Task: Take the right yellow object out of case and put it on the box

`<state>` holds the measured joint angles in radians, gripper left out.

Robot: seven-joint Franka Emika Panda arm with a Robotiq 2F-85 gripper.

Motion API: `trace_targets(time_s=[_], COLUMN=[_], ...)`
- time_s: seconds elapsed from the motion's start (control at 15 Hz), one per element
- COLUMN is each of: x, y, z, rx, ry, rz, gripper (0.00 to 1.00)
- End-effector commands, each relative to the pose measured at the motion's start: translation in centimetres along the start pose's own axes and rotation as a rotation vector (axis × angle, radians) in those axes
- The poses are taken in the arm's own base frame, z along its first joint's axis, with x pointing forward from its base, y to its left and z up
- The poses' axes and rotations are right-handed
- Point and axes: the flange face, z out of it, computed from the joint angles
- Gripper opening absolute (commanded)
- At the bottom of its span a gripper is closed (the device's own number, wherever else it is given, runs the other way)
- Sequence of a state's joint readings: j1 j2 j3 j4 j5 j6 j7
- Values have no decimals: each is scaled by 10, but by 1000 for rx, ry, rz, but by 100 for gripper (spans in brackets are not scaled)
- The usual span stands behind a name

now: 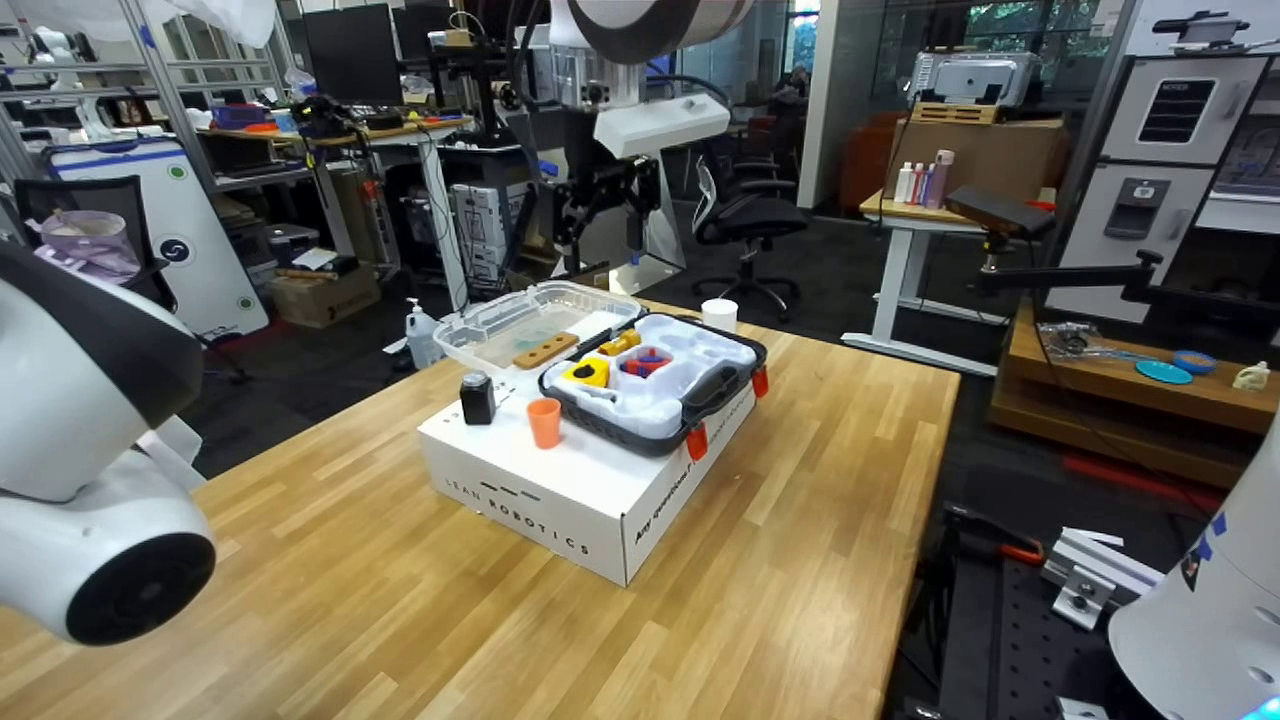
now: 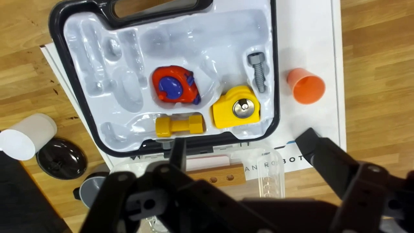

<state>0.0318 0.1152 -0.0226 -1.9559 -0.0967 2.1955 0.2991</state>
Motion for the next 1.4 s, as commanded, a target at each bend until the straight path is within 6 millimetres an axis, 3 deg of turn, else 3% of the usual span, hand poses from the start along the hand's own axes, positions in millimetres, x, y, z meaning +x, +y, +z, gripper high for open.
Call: trace_targets(time_s=[0.0, 0.6, 1.27, 1.33], x=[3, 1, 16, 9], y=[4, 2, 11, 9], z=[-3, -2, 20, 22], rx=[34, 34, 14, 10], ry=[-33, -13, -52, -46], rz=[62, 46, 560, 486], gripper=[100, 100, 100, 100])
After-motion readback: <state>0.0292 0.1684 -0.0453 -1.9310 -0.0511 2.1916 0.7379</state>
